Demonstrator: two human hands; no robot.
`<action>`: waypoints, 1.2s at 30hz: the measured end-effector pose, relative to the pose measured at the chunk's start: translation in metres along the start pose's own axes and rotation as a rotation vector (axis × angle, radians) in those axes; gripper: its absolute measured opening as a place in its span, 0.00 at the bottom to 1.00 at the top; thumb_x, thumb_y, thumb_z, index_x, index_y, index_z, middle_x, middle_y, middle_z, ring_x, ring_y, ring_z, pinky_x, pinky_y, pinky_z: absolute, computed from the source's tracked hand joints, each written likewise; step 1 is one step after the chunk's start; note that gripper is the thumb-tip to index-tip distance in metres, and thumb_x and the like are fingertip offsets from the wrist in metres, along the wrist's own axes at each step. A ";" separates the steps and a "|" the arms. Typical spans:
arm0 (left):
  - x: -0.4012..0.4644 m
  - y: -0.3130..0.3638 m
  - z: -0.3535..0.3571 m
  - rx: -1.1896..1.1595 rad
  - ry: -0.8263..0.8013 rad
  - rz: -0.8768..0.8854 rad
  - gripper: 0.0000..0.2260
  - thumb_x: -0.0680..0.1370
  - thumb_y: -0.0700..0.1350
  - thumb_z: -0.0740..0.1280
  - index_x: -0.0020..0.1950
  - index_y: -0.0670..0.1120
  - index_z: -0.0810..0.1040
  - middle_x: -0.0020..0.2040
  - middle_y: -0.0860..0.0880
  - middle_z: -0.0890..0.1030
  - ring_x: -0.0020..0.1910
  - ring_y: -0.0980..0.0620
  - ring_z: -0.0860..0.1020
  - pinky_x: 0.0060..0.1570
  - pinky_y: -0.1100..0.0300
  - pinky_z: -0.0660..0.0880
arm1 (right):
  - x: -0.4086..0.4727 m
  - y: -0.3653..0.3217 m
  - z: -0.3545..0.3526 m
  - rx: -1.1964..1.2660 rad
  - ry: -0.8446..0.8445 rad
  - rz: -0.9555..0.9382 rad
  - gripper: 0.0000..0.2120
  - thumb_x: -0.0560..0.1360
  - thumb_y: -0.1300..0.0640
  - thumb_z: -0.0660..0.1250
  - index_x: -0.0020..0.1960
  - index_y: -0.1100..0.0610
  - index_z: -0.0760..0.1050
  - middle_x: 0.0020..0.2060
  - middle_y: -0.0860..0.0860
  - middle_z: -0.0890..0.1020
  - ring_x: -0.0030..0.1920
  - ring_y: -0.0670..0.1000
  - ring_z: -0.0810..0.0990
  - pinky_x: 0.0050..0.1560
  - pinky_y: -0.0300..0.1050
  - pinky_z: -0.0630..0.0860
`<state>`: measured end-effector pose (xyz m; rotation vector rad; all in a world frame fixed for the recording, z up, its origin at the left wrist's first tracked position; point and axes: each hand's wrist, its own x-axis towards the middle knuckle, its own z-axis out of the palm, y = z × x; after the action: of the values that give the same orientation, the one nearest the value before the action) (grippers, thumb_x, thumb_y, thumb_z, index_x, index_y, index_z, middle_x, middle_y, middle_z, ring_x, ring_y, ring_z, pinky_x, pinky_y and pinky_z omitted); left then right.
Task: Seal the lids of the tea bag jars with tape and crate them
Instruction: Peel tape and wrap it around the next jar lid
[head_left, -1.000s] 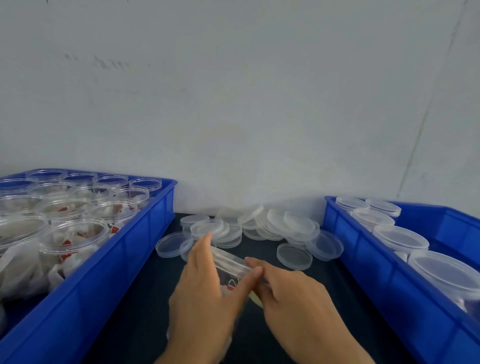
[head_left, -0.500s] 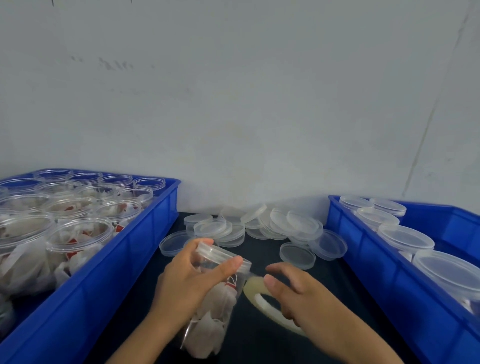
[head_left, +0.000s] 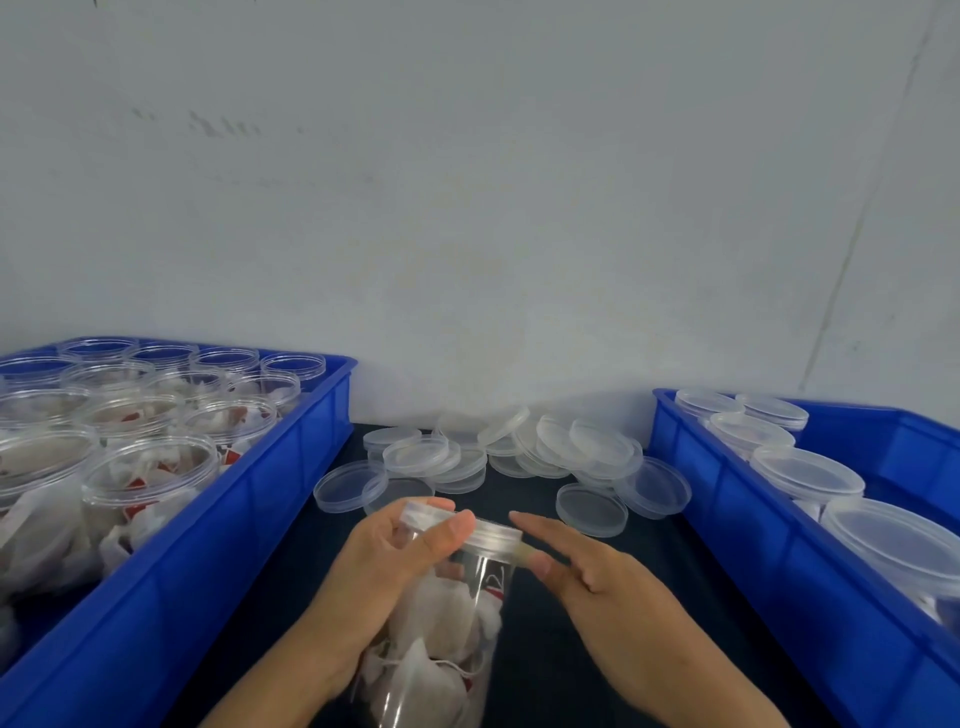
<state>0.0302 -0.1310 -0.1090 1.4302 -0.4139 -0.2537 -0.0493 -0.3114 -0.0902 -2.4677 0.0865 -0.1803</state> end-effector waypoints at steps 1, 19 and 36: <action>0.001 -0.001 0.000 -0.004 -0.008 -0.006 0.37 0.53 0.63 0.77 0.57 0.45 0.80 0.45 0.45 0.86 0.43 0.49 0.85 0.39 0.64 0.78 | 0.000 0.001 0.000 0.008 0.013 -0.003 0.17 0.81 0.40 0.53 0.68 0.25 0.59 0.64 0.35 0.74 0.55 0.36 0.70 0.54 0.35 0.65; -0.014 0.006 0.013 0.922 0.377 0.331 0.23 0.72 0.65 0.38 0.40 0.56 0.69 0.37 0.54 0.77 0.35 0.61 0.77 0.33 0.72 0.70 | -0.007 -0.008 0.028 -0.162 0.249 -0.010 0.19 0.81 0.38 0.45 0.71 0.32 0.57 0.46 0.42 0.81 0.48 0.43 0.79 0.50 0.40 0.74; -0.001 0.000 0.011 0.323 0.242 -0.095 0.33 0.49 0.66 0.73 0.48 0.51 0.79 0.38 0.57 0.84 0.36 0.62 0.81 0.33 0.69 0.71 | -0.006 -0.002 0.008 -0.199 0.153 -0.027 0.21 0.79 0.36 0.48 0.71 0.38 0.62 0.47 0.40 0.79 0.46 0.40 0.77 0.46 0.36 0.72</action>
<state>0.0250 -0.1402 -0.1081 1.7769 -0.1936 -0.0895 -0.0542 -0.3045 -0.0961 -2.6505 0.1428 -0.3899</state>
